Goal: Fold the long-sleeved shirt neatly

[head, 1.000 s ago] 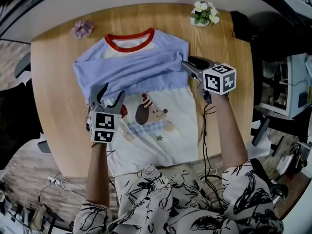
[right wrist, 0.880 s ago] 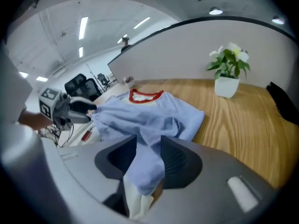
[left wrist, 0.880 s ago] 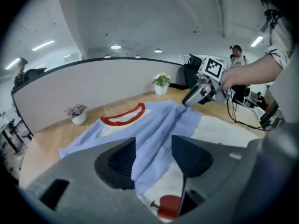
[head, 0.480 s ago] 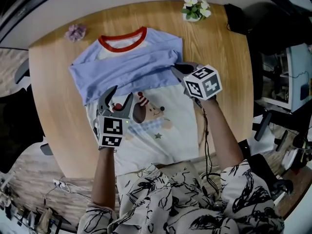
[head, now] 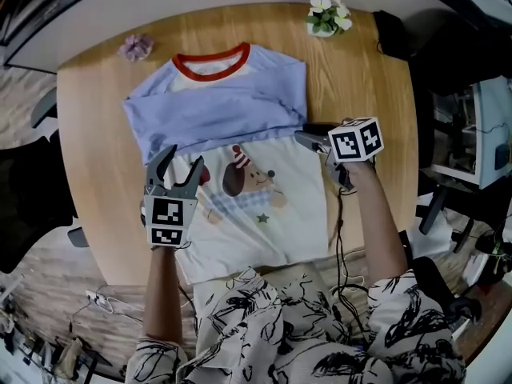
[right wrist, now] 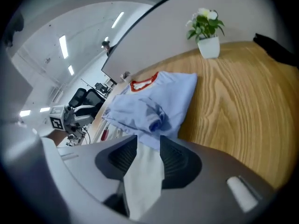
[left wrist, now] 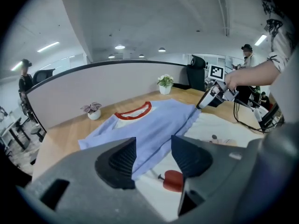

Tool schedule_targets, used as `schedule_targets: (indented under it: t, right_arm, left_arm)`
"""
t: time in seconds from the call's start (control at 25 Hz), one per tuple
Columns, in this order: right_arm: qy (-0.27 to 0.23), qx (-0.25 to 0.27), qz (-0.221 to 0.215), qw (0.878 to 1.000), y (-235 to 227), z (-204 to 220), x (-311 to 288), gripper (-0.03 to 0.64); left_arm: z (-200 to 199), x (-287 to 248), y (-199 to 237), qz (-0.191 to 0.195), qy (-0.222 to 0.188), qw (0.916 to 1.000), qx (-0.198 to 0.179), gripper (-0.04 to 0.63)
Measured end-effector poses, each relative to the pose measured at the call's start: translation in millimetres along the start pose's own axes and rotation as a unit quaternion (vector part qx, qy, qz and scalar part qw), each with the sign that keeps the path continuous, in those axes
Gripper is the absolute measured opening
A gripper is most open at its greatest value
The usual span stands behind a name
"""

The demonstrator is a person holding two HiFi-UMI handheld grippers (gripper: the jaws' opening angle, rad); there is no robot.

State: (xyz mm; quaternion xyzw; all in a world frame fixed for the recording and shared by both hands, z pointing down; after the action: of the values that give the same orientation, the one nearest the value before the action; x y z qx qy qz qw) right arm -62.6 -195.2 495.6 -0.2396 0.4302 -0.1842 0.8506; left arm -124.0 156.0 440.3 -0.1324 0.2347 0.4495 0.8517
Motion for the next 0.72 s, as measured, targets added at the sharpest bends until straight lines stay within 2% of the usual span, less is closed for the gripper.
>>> schedule_targets:
  t: [0.08,0.2,0.28,0.4,0.52,0.72]
  right_arm:
    - [-0.052,0.022,0.014,0.998,1.7,-10.0,5.9,0.172]
    - [-0.124,0.067,0.032,0.990,6.6,-35.4,16.0,0.172]
    - [-0.172,0.119,0.029,0.977,22.3,-46.9,32.5,0.175]
    - [-0.238,0.180,0.007,0.954,51.5,-45.7,68.1,0.223]
    - [-0.269,0.207,-0.017,0.940,73.0,-35.0,100.0,0.269]
    - [-0.296,0.229,-0.027,0.927,94.6,-0.9,147.8,0.359]
  left_arm:
    - [1.0,7.8,-1.8,-0.008,0.000,1.0000,0.002,0.244]
    - [-3.9,20.6,-6.9,-0.031,-0.007,0.9995,-0.003,0.244]
    - [-10.5,35.8,-10.8,-0.052,-0.018,0.9984,-0.010,0.245]
    - [-17.2,68.9,-15.4,-0.083,-0.032,0.9961,-0.002,0.259]
    - [-18.9,108.3,-22.9,-0.123,-0.040,0.9915,0.011,0.276]
    - [-19.7,172.6,-40.2,-0.177,-0.069,0.9811,0.036,0.295]
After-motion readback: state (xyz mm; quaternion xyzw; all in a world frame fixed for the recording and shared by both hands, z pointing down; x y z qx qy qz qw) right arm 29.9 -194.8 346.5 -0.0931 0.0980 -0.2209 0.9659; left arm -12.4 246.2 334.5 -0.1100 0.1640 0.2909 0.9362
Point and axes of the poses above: the fingertips, and each gripper's own axes: x backward along the fingers, y to its left, z out of its underside, the point moved 9 cm from there along x, backward along the fingers, and after that the axes turned 11 degrees about -y, right-handed, at the moved point
